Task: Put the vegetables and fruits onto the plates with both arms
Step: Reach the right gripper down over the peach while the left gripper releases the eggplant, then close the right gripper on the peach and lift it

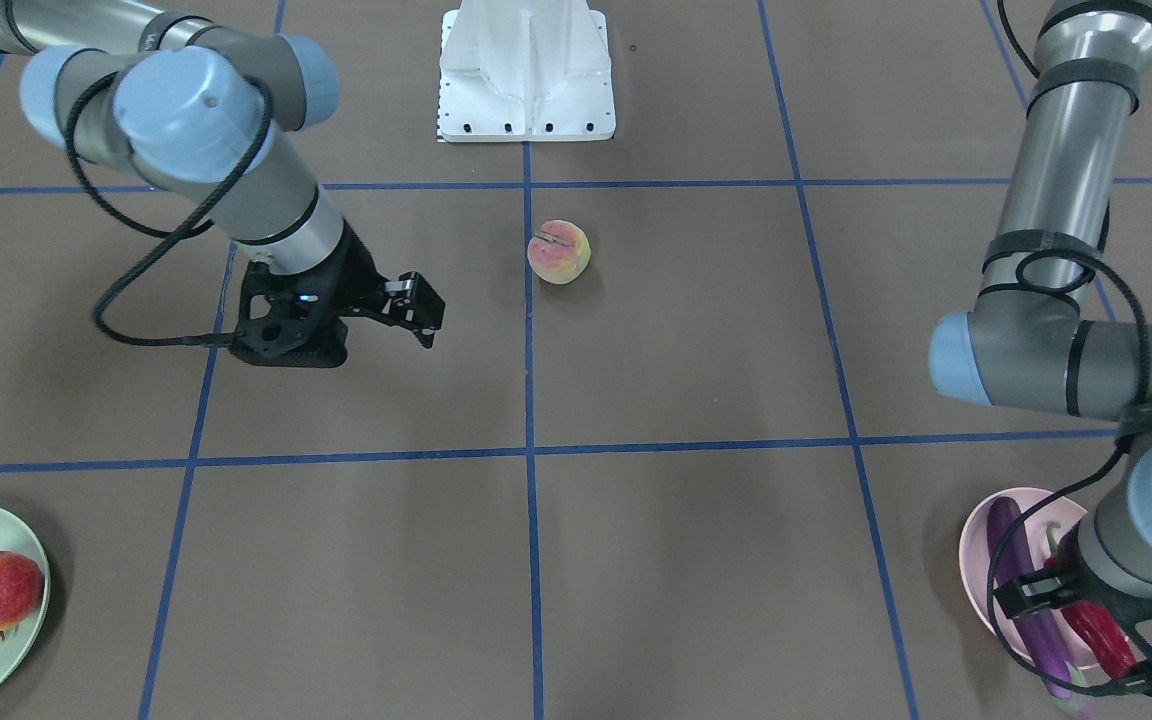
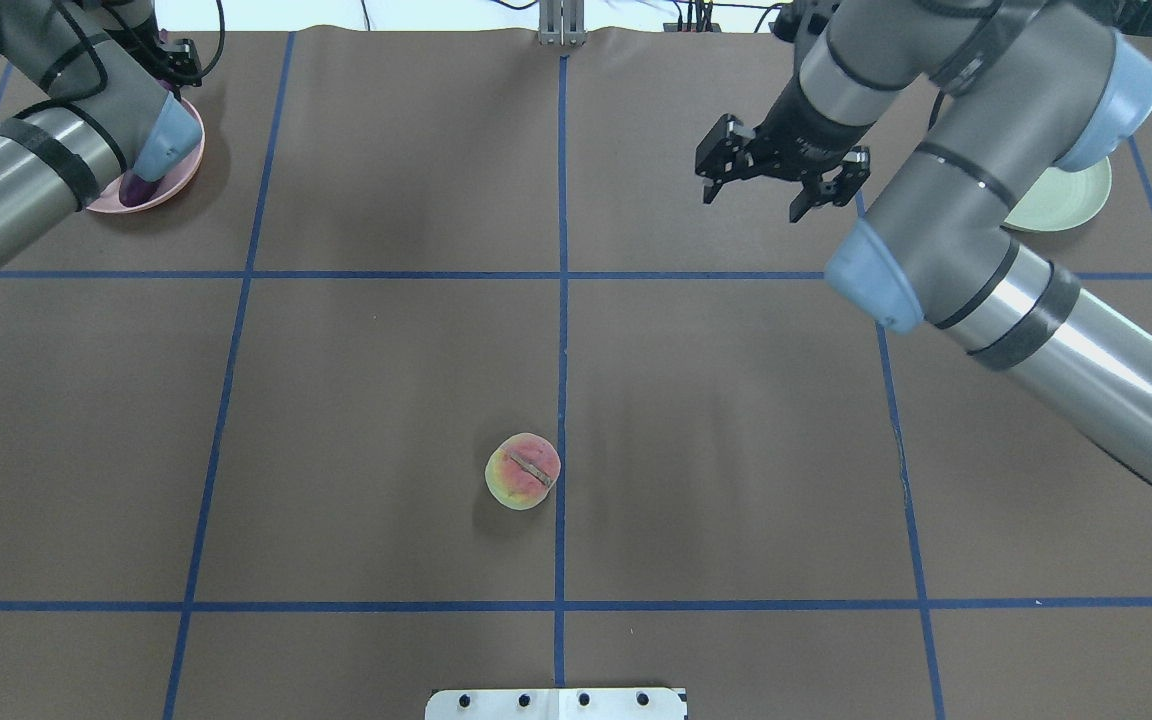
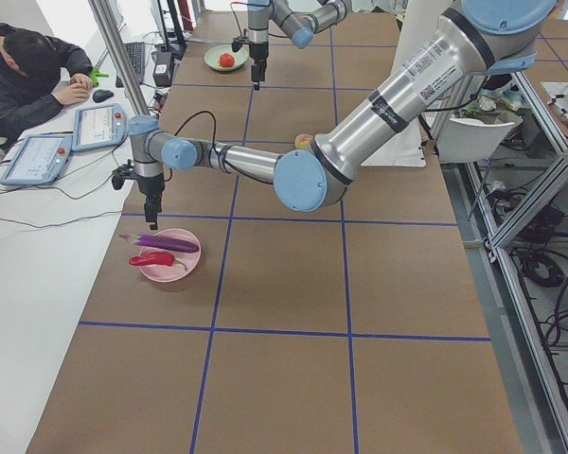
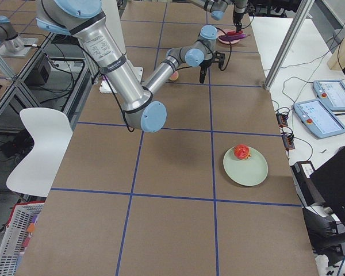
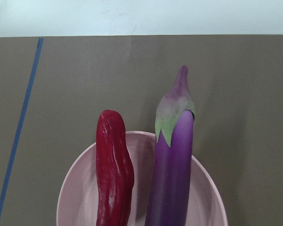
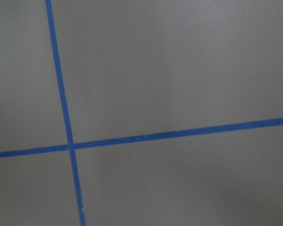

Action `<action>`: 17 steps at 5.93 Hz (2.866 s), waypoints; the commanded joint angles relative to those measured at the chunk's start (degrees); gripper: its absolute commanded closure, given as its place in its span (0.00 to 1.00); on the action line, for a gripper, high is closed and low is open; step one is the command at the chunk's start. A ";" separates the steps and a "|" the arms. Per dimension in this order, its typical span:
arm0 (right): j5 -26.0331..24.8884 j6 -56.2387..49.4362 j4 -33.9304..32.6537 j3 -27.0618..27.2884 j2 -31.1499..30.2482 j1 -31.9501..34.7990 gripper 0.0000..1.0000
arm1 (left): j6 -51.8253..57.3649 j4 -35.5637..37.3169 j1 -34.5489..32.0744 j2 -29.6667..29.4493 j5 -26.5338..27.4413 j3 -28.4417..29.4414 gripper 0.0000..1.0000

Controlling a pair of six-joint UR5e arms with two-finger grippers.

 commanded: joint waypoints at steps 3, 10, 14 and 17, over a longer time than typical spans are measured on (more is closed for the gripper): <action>-11.17 10.62 0.22 -2.68 6.99 -14.83 0.00 | 0.23 0.51 -0.89 -0.09 -4.78 -2.02 0.00; -11.81 10.28 -3.20 -8.23 9.64 -19.33 0.00 | 0.05 0.34 -1.15 -0.09 -4.87 -2.02 0.00; -12.69 10.28 -3.20 -9.64 9.29 -21.01 0.00 | 0.41 0.42 -2.29 0.00 -4.78 -2.02 0.00; -12.87 9.75 -2.85 -11.04 9.29 -21.09 0.00 | 0.41 0.42 -2.21 0.00 -4.78 -2.02 0.00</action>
